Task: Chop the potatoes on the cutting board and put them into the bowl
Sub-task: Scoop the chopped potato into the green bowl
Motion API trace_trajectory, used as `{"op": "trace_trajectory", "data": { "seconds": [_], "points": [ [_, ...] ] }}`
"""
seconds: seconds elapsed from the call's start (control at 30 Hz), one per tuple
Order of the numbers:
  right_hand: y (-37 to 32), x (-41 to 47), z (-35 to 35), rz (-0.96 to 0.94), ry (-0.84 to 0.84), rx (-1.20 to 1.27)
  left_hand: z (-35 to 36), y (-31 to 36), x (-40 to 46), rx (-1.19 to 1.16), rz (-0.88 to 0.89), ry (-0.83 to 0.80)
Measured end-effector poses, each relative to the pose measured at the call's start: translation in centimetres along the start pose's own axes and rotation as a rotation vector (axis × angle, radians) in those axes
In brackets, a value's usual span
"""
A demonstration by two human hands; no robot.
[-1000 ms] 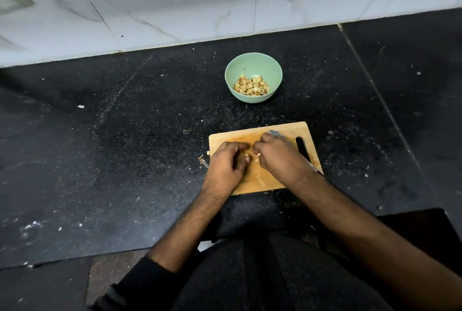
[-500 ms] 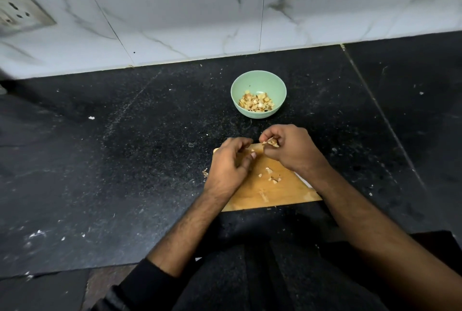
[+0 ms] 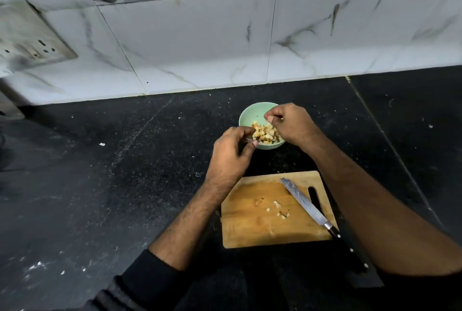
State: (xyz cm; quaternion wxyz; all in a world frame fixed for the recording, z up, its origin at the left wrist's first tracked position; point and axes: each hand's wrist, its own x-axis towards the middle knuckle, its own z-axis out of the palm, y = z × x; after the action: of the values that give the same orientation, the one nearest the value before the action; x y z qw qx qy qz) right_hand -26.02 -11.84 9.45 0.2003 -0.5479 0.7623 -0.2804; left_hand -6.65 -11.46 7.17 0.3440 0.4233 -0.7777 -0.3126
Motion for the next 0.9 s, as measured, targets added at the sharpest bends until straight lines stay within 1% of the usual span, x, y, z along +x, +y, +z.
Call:
{"op": "trace_trajectory", "data": {
  "seconds": [0.07, 0.2, 0.33, 0.4, 0.5, 0.77, 0.9],
  "points": [
    [0.3, 0.4, 0.4, -0.002, 0.034, -0.024, 0.1, -0.2, 0.4, -0.012, -0.011, -0.004],
    [0.4, 0.7, 0.5, -0.072, 0.179, 0.012, 0.2, -0.6, 0.6, -0.021, -0.039, -0.005],
    [0.5, 0.8, 0.5, -0.129, 0.198, -0.041, 0.5, -0.8, 0.4, -0.016, -0.055, -0.015],
    [0.6, 0.9, 0.6, -0.102, 0.17, -0.026, 0.6, -0.7, 0.3, -0.016, -0.06, -0.02],
    [0.7, 0.4, 0.8, -0.029, 0.071, -0.039, 0.5, -0.5, 0.1, -0.018, -0.057, -0.019],
    [0.7, -4.5, 0.4, -0.034, 0.049, 0.048, 1.1, -0.6, -2.4, -0.033, -0.06, -0.026],
    [1.7, -9.4, 1.6, -0.058, 0.008, 0.12, 1.5, -0.7, -4.4, -0.07, -0.099, -0.1]
  ]
}}
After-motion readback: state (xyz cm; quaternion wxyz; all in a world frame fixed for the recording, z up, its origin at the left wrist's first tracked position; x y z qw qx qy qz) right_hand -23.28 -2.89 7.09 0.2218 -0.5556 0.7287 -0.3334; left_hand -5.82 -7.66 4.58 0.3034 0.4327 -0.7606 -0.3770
